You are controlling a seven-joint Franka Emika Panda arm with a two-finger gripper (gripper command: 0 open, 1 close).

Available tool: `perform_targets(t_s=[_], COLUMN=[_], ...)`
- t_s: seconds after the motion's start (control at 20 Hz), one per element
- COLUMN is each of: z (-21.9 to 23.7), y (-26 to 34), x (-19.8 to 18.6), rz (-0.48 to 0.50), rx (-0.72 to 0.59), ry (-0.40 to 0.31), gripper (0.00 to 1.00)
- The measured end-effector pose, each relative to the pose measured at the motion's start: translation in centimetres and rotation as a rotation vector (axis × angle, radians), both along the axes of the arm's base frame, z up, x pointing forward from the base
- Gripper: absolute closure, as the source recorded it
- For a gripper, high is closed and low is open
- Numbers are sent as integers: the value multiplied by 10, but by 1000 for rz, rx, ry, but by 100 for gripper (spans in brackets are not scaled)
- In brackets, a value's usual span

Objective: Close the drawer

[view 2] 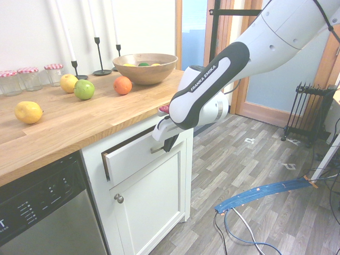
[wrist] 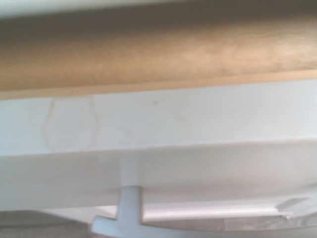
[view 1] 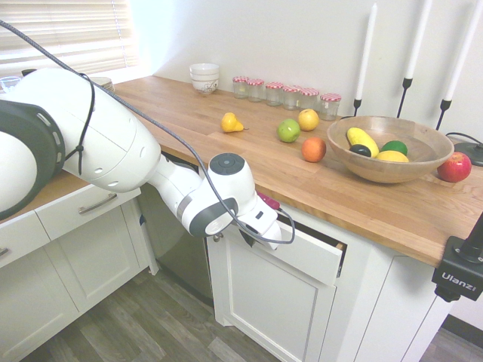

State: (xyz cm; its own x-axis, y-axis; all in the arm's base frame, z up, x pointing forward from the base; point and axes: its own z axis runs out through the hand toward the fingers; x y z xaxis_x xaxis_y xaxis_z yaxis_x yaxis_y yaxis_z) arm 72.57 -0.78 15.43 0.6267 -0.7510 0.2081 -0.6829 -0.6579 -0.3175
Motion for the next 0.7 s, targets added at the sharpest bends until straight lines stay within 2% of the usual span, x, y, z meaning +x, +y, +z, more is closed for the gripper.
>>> perform_targets(t_s=[0.7], z=[-2], y=[22], x=[32], rz=[-1], rx=[-8], ry=[-18], gripper=[100])
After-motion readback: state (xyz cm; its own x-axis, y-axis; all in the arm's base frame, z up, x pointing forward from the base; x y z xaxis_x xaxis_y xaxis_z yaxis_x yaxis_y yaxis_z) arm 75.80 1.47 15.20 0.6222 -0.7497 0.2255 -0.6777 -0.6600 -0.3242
